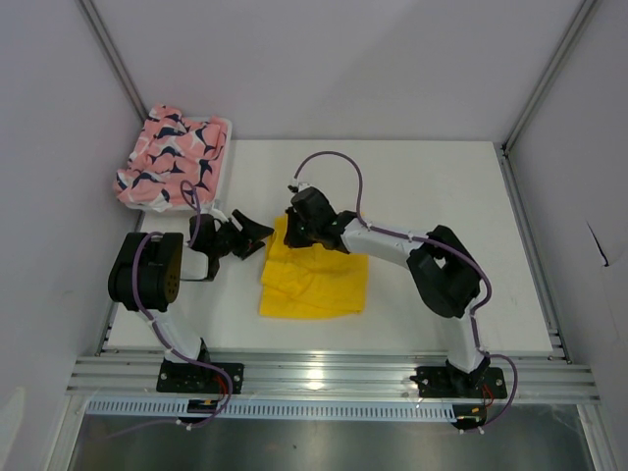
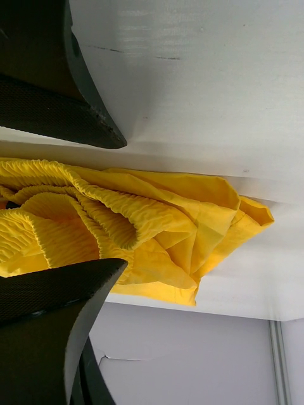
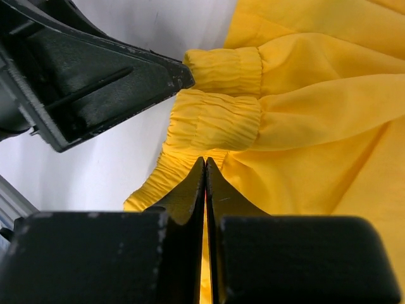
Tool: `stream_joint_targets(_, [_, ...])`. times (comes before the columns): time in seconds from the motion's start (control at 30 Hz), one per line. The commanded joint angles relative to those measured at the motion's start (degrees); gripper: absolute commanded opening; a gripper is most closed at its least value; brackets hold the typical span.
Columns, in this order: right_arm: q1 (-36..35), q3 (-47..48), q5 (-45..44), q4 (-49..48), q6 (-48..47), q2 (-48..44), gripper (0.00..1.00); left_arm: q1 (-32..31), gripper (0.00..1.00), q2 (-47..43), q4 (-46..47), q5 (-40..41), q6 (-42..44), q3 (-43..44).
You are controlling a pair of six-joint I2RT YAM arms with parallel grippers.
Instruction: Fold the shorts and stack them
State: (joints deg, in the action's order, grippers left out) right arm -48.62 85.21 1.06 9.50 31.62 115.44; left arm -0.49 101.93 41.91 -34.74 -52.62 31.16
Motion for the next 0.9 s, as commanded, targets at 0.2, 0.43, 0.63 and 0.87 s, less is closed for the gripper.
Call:
stream_joint_targets(0.2, [1.8,4.6,3.5,-4.7,2.7,6.1,0.0,0.3,0.78,-2.2,3.6,0.5,-0.8,-2.1])
stream_joint_targets(0.43, [3.0,4.4,5.8,-6.8,4.8,9.0,0.0,0.3,0.94,-2.4,7.9,-0.5,-1.7,-3.0])
stream_joint_targets(0.63, [3.7,4.5,7.5,-8.1,5.2,10.1,0.0,0.3,0.94,-1.5,9.8,-1.7,-1.4,-2.8])
stream_joint_targets(0.87, [4.2,5.8,9.7,-8.3,5.7,10.5,0.0,0.3,0.94,-2.0,10.0,-2.1,-0.6,-3.0])
